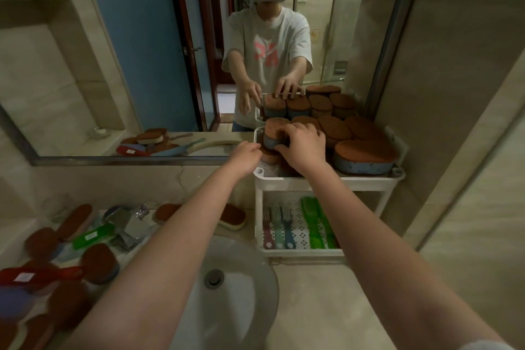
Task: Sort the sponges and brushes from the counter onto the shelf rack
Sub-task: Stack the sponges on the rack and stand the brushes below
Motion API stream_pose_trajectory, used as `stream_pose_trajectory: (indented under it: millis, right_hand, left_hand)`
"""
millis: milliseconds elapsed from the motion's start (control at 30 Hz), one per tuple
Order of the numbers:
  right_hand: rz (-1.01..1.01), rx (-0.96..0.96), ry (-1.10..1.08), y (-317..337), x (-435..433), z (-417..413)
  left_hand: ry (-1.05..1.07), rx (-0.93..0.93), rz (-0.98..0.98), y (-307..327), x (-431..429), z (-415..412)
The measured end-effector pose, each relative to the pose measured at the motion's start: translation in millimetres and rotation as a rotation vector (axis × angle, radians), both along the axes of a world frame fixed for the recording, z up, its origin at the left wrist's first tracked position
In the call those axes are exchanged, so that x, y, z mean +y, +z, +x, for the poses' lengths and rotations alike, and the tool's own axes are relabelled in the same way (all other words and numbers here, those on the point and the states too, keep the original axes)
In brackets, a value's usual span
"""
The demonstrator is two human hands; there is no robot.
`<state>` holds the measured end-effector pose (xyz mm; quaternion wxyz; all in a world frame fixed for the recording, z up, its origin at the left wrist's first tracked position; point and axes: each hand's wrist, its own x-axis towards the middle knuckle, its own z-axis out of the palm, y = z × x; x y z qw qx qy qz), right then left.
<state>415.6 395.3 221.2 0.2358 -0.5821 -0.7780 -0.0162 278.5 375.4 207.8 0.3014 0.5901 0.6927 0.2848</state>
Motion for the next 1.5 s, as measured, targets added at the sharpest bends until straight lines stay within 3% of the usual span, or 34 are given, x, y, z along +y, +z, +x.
stream_pose_trajectory:
  millis: [67,267,567,733,867,967,1233,1367,1500]
  right_hand:
    - [0.019,0.024,0.007,-1.0,1.9,0.4]
    - [0.038,0.056,0.031,-5.3,3.9,4.7]
    - [0.106,0.136,0.148,-5.2,-24.8,-8.7]
    - [0.195,0.162,0.321,-17.1,-52.0,-51.7]
    - [0.167,0.171,0.47,-35.4,-65.5,-99.1]
    - [0.04,0.165,0.466,-56.2,-63.4,-129.8]
    - [-0.554,0.283,0.17,-137.6,-16.6,-160.2]
    - [-0.653,0.155,0.044,-182.0,10.4,-163.2]
    - [-0.693,0.177,0.003,-213.2,26.4,-163.2]
  left_hand:
    - [0.001,-0.019,-0.005,2.1,1.1,2.4]
    - [0.042,-0.317,-0.045,2.7,-7.2,4.7]
    - [0.206,-0.474,0.172,-2.4,-23.3,-9.1]
    - [0.359,-0.435,0.248,-19.5,-43.5,-57.6]
    - [0.426,-0.276,0.212,-41.3,-54.2,-109.1]
    - [0.401,-0.17,0.096,-61.6,-57.9,-148.8]
    - [0.095,0.119,-0.197,-106.7,-39.7,-212.8]
    - [-0.039,0.333,-0.282,-141.1,-11.4,-225.8]
    - [-0.173,0.556,-0.331,-171.5,11.4,-237.4]
